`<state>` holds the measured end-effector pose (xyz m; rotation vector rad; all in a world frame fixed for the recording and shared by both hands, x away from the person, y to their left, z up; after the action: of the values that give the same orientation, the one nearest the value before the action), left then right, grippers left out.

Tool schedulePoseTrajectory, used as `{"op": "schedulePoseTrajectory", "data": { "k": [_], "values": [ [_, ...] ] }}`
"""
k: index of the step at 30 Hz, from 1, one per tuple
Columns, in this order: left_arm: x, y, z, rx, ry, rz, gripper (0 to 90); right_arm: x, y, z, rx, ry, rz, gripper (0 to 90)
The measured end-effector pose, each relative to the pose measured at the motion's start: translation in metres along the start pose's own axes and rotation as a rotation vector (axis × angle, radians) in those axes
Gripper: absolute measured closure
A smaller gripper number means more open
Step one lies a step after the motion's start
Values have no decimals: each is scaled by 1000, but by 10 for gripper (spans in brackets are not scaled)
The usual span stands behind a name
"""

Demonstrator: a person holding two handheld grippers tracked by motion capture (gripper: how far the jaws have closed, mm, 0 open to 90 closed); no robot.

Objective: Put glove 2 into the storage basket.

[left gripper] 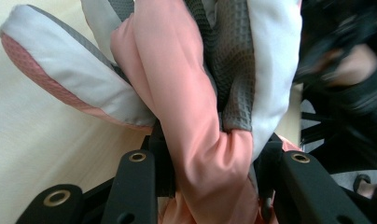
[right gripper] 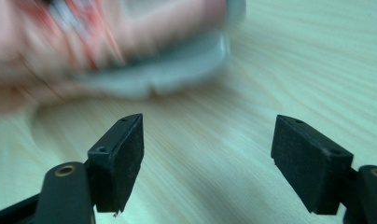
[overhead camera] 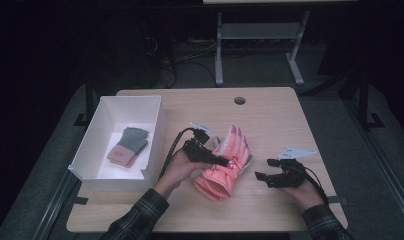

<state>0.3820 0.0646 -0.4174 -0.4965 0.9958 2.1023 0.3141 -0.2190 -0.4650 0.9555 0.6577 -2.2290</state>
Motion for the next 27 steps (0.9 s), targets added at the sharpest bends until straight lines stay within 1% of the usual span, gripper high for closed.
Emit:
{"op": "schedulePoseTrajectory", "data": {
  "k": [1, 3, 4, 6, 8, 9, 10, 11, 12, 13, 14, 15, 16, 17, 19, 20, 23, 27],
  "values": [
    [-3, 2, 5, -9, 1, -6, 614, 2, 1, -4, 9, -9, 2, 221],
    [-10, 6, 19, -22, 20, -3, 614, 5, 1, -9, 20, -36, -3, 193],
    [-14, 9, 30, -30, 33, -4, 614, 6, 1, -12, 26, -49, -8, 173],
    [-20, 12, 44, -49, 39, -14, 613, 9, 2, -18, 51, -78, 4, 151],
    [-26, 15, 61, -70, 48, -13, 613, 10, 2, -20, 69, -75, 15, 139],
    [-29, 16, 70, -77, 49, -14, 613, 11, 2, -21, 79, -77, 9, 139],
    [-31, 16, 79, -88, 52, -13, 612, 11, 3, -22, 87, -76, 22, 138],
    [-33, 16, 87, -100, 56, -13, 612, 12, 3, -22, 89, -77, 15, 138],
    [-35, 16, 96, -112, 57, -18, 612, 12, 3, -23, 96, -78, 19, 138],
    [-35, 16, 96, -112, 57, -18, 612, 13, 3, -24, 100, -79, 18, 138],
    [-38, 15, 116, -128, 73, -9, 612, 14, 3, -25, 105, -82, 22, 138],
    [-39, 14, 123, -134, 81, -6, 612, 14, 3, -26, 104, -87, 23, 137],
    [-39, 14, 123, -134, 81, -6, 611, 14, 3, -26, 104, -87, 23, 137],
    [-40, 13, 136, -144, 90, 0, 611, 15, 3, -27, 108, -88, 29, 135],
    [-41, 11, 154, -159, 106, 2, 611, 15, 2, -28, 123, -84, 42, 134],
    [-40, 10, 168, -179, 115, 2, 611, 16, 2, -29, 130, -77, 46, 127],
    [-37, 4, 190, -200, 141, 16, 610, 16, 2, -29, 130, -75, 47, 128],
    [-27, -9, 220, -225, 178, 56, 610, 16, 2, -29, 131, -75, 46, 126]
  ]
}}
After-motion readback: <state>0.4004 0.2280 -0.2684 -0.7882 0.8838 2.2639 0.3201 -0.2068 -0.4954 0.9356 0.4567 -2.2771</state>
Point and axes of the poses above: each handheld gripper's, and its own axes: z roughly backward along the jaws, x roughly out of its underside, y roughly to its right, the point moved 2 cm from there along -z, roughly forward along the jaws, and after that the axes turned 3 degrees about -x, right-handed, at the moved point
